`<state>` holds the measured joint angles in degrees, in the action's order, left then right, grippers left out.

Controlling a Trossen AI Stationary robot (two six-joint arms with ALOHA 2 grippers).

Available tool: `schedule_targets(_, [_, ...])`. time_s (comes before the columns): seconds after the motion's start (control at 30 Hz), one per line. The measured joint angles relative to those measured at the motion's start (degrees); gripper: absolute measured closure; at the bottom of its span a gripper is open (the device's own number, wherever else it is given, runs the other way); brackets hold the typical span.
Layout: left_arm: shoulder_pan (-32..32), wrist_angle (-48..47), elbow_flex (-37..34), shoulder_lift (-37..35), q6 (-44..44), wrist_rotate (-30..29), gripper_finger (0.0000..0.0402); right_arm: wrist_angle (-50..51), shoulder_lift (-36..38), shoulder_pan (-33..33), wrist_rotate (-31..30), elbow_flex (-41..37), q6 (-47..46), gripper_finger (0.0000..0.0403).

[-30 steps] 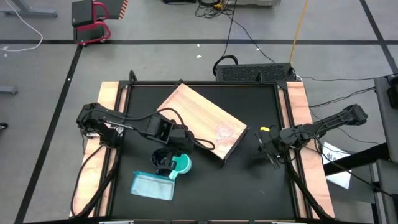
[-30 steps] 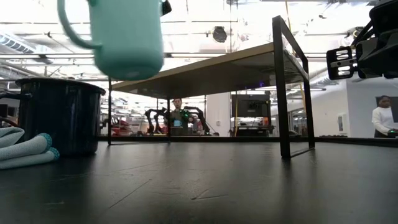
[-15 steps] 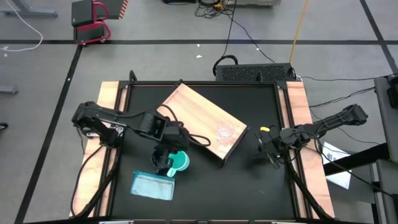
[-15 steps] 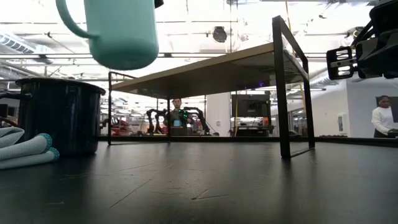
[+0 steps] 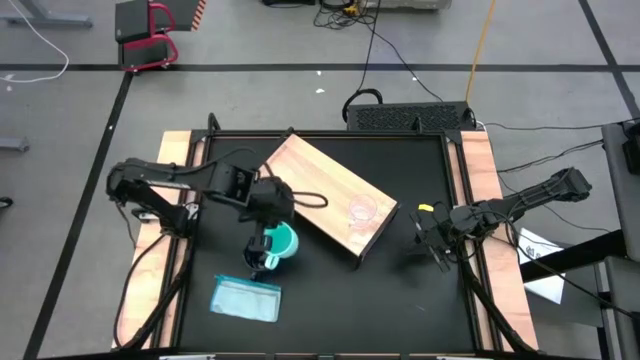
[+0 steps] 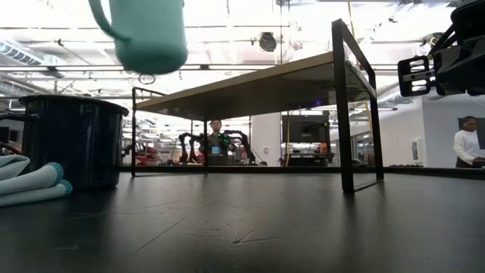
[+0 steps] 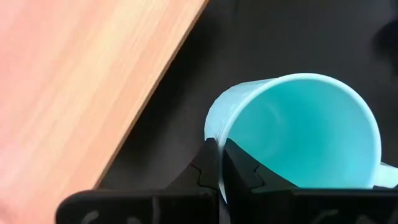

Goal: Stack small to large cups/mugs on shelf
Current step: Put the light blue mug on the shelf

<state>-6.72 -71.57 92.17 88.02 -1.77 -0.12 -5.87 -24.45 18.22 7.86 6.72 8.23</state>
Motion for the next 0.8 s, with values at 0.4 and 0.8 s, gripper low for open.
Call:
schedule_targets(0.4, [2.5,0.2,0.0,0.1,0.0,-1.0,0.0399,0.0,0.0,0.0,0.0,0.0,0.1,0.0403])
schedule_targets(0.8, [2.5,1.1,0.0,0.1,-0.1,1.6,0.0399,0.0,0.0,0.0,0.0,0.0,0.0,0.0403])
